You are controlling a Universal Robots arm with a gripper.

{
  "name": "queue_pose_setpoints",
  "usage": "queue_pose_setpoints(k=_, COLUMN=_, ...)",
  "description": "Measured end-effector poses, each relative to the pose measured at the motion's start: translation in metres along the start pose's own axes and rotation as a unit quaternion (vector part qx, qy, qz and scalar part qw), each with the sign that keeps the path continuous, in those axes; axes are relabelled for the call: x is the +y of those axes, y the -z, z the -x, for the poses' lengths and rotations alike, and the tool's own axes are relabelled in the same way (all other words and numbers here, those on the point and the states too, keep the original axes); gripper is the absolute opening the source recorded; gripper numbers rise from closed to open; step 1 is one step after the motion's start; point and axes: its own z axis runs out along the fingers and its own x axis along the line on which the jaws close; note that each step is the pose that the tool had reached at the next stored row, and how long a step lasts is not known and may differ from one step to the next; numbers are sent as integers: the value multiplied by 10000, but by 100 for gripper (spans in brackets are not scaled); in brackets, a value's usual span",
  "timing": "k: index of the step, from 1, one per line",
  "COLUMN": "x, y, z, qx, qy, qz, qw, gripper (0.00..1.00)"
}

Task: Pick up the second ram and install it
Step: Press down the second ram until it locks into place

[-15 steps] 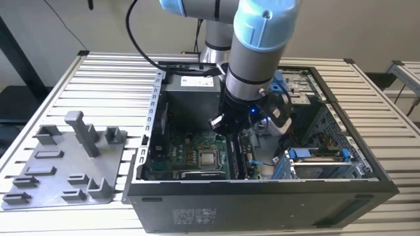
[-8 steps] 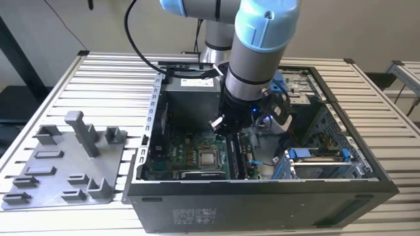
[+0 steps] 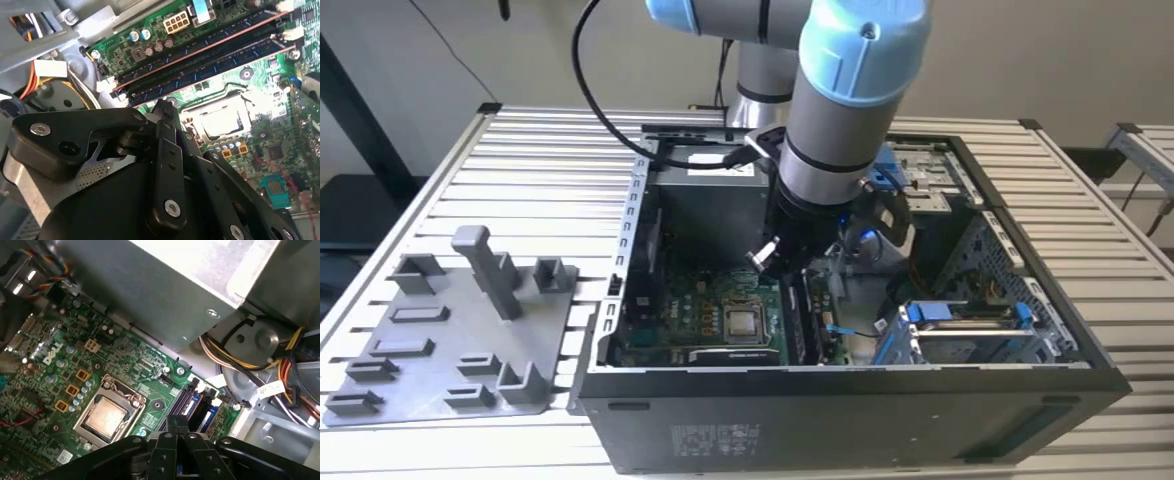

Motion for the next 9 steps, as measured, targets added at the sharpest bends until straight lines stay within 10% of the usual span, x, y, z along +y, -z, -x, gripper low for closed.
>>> queue_pose_setpoints(k=9, x=-1, y=1, z=-2, qx=-115, qy=619, qz=-94, qw=9980, gripper=11)
